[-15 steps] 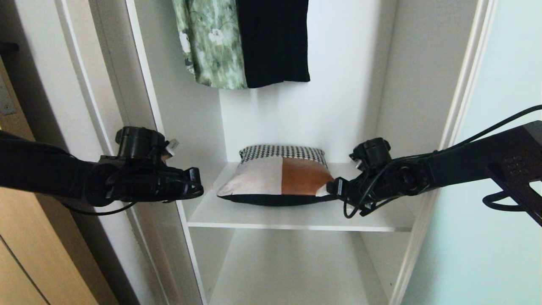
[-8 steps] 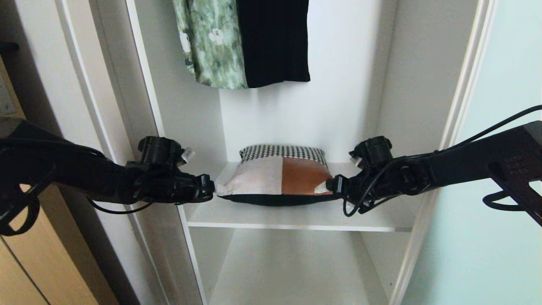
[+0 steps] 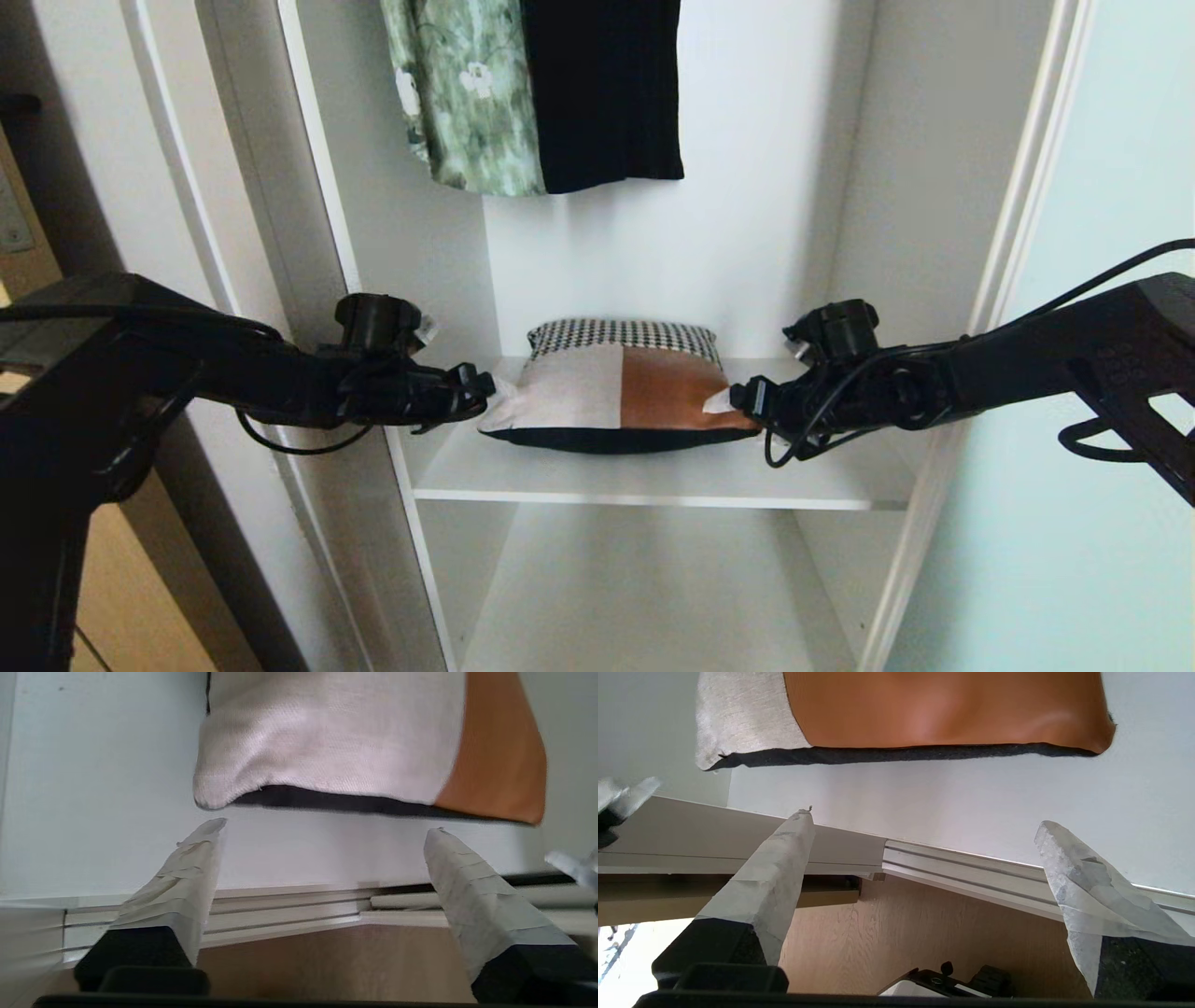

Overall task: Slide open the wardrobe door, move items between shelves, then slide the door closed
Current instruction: Place the pillow on the lower shelf

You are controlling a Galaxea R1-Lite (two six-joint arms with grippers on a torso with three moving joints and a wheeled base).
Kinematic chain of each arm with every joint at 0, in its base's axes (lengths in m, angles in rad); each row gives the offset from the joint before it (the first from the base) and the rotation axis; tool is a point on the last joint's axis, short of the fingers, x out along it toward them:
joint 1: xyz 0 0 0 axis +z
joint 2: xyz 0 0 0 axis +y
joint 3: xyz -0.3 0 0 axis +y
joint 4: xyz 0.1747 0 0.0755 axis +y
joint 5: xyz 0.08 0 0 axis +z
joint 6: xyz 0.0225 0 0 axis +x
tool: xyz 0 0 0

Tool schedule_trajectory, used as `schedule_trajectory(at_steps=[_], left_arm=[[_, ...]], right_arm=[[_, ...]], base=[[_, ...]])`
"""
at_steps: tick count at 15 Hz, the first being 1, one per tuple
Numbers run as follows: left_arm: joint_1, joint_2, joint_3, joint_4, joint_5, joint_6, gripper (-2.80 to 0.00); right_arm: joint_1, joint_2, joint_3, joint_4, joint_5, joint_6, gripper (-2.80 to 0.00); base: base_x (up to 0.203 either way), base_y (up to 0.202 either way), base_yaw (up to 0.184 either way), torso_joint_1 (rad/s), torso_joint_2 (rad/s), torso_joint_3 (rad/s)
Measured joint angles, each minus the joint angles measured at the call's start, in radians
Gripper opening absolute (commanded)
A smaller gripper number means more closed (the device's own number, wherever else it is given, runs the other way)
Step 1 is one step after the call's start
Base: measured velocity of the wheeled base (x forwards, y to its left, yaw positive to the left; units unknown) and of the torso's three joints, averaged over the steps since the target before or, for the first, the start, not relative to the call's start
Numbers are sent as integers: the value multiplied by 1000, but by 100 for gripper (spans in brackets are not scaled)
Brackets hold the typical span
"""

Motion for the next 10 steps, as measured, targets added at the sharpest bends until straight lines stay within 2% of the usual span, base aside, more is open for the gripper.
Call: schedule_trajectory(at_steps=[4,7,10], left_arm=[[0,50,-23,18,15,22,0],[0,99,-48,6,88,67,0],[-6,136,-96,5,90,61,0]], right_arm=[[-23,26,5,-39,12,0,0],[-39,35,9,-45,36,0,0],[-47,46,3,-89,39,2,0]], base=[[0,0,0,0,0,0],[0,0,0,0,0,0],[0,0,0,0,0,0]])
